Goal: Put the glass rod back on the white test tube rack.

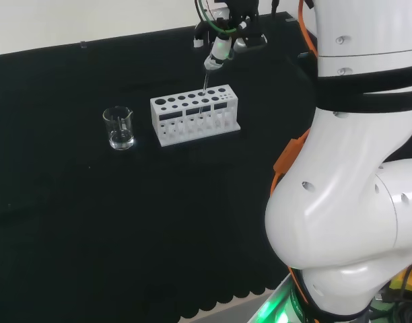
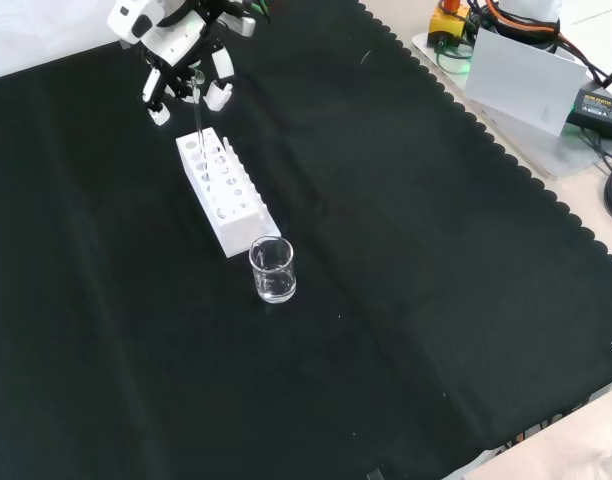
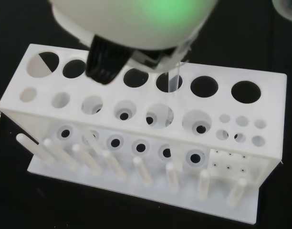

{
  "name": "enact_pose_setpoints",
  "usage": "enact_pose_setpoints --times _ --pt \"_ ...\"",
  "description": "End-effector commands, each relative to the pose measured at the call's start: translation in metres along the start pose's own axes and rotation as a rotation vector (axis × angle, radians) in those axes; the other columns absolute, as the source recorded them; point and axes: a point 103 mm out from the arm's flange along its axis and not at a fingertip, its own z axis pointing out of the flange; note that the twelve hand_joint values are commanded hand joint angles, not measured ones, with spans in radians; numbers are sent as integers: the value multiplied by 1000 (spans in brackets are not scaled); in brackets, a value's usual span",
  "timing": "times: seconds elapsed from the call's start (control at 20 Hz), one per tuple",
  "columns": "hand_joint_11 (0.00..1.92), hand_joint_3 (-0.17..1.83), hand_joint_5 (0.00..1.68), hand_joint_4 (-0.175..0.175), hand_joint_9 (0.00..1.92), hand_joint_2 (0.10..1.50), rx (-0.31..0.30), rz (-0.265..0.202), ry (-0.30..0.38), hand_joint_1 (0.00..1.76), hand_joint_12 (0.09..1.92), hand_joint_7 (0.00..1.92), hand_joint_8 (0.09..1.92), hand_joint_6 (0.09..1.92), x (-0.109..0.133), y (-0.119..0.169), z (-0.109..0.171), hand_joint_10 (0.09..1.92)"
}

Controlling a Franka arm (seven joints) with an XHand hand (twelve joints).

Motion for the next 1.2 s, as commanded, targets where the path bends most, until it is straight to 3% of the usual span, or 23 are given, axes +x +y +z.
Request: enact_pose_setpoints --times 0.05,1.2 --pt "1892 854 409 -175 1842 419 -13 7 -4 1165 880 1417 664 864 -3 -10 -6 224" --pt "1888 839 506 -175 1839 432 -87 46 -9 1170 892 1416 659 866 -11 -62 -65 224"
